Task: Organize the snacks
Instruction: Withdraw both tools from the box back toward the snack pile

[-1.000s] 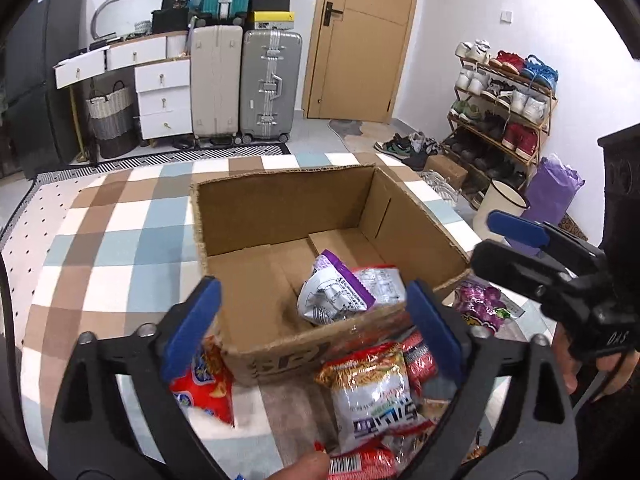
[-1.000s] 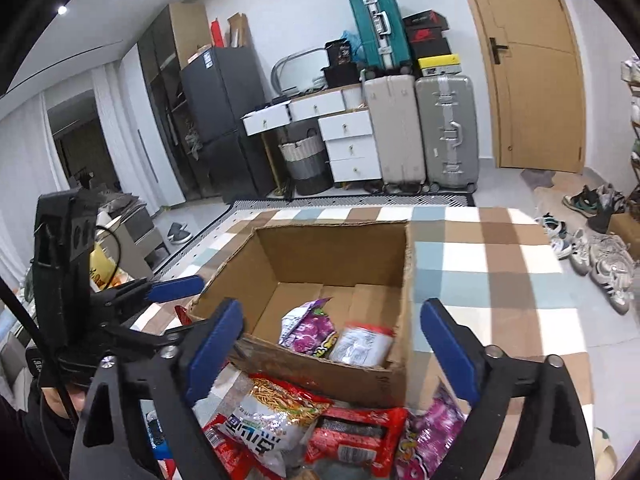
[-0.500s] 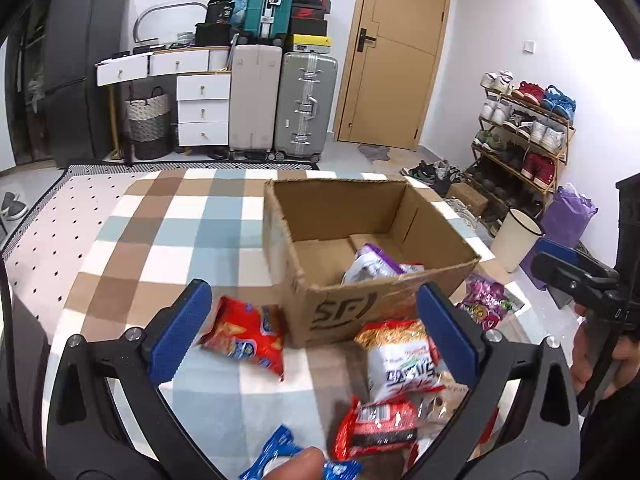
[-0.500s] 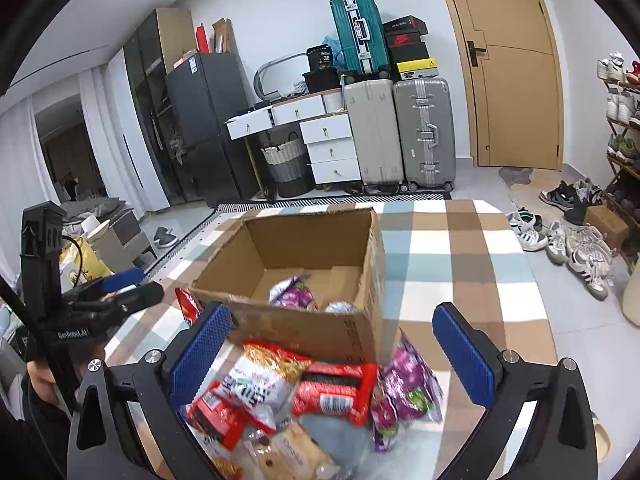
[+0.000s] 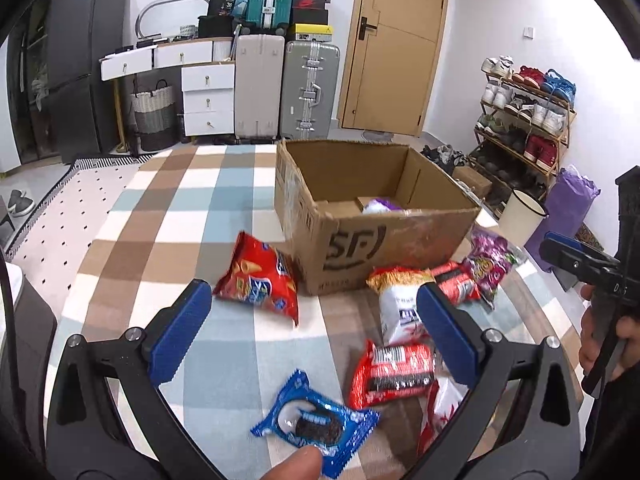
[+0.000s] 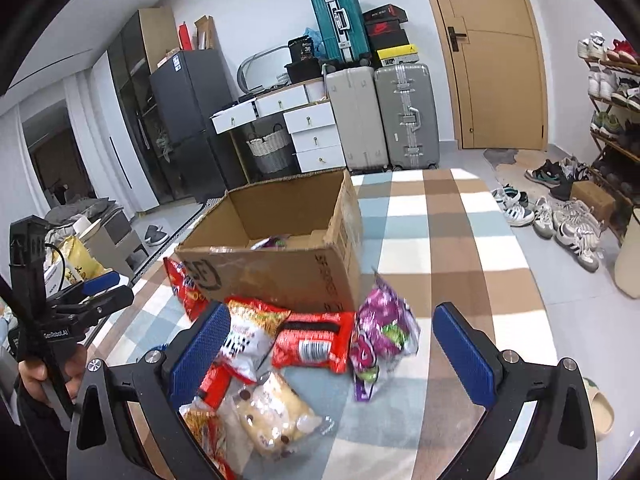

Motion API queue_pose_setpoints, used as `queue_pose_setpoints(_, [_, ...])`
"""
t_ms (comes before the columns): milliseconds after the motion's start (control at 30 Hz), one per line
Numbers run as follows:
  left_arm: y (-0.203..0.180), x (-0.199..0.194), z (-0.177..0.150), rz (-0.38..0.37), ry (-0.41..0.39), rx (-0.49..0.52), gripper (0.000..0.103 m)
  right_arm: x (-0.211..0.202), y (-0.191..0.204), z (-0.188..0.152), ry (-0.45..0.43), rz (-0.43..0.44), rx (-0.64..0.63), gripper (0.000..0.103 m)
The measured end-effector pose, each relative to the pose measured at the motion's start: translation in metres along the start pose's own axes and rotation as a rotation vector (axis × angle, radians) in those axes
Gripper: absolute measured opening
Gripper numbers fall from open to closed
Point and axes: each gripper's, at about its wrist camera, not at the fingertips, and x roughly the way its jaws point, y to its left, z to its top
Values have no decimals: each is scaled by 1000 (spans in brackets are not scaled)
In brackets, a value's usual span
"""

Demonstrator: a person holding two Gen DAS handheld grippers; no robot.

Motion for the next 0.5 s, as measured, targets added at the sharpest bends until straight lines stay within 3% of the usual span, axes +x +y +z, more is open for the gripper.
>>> queue_pose_setpoints(200, [-2, -1, -14, -4, 16, 1, 102, 6, 3, -17, 56, 1, -23, 103])
queue_pose_setpoints(500, [-4, 11, -41, -21, 103, 42, 102, 24, 17, -40, 177, -20, -119, 103])
